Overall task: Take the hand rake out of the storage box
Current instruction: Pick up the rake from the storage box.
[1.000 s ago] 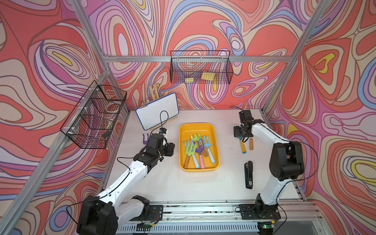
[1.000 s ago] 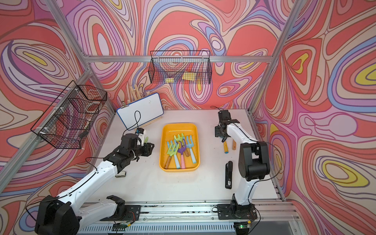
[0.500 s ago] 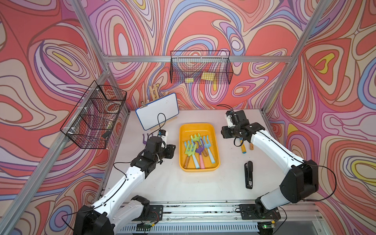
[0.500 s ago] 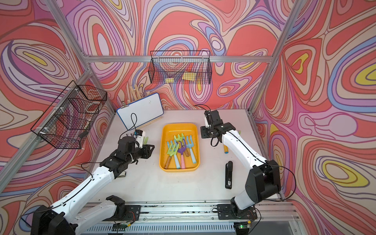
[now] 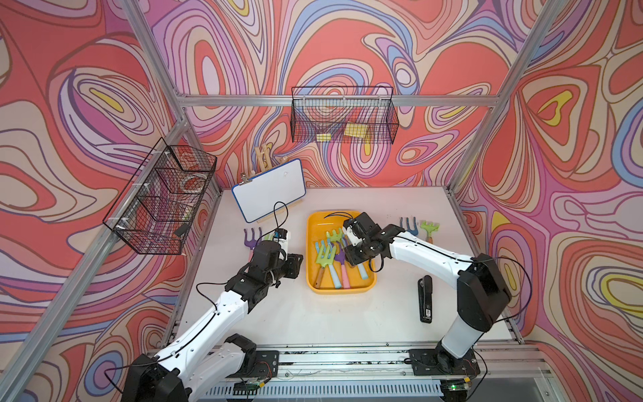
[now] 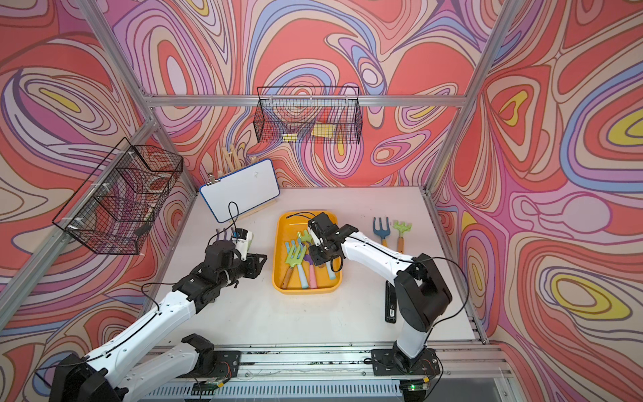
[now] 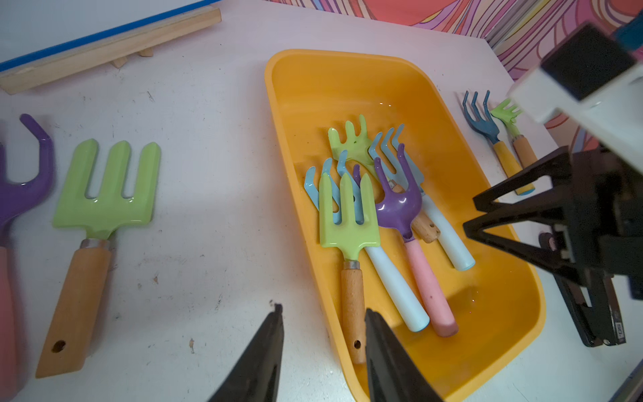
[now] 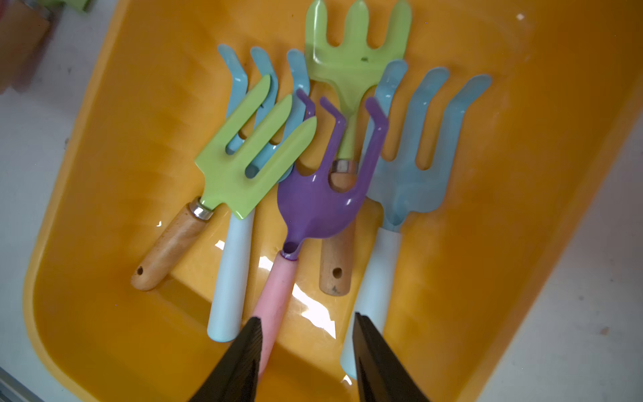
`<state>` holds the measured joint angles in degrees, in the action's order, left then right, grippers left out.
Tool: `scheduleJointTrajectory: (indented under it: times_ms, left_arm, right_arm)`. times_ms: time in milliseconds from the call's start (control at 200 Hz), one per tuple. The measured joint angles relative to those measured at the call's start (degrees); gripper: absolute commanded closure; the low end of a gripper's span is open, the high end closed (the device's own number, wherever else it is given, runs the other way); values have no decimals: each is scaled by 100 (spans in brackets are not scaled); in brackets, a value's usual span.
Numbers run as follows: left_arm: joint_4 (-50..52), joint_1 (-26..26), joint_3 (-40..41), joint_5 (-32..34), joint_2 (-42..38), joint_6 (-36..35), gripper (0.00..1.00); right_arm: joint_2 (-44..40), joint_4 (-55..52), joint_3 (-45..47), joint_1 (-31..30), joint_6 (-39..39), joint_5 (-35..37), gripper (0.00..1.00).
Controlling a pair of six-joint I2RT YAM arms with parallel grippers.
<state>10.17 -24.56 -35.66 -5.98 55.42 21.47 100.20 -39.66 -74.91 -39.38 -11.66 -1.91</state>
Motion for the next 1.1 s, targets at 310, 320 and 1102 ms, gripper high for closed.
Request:
scheduleJointTrajectory:
  times_ms: [310, 320, 1102]
  left_arm:
    - [-103, 0, 35, 52, 15, 0, 57]
    - [-103, 0, 37, 59, 20, 0, 57]
    - [-201, 0, 125, 120, 57, 0, 57]
  right_arm:
    - [208, 138, -2, -619, -310, 20, 49]
    - [234, 144, -2, -636, -319, 20, 49]
    - [710, 216, 341, -732, -761, 439, 47]
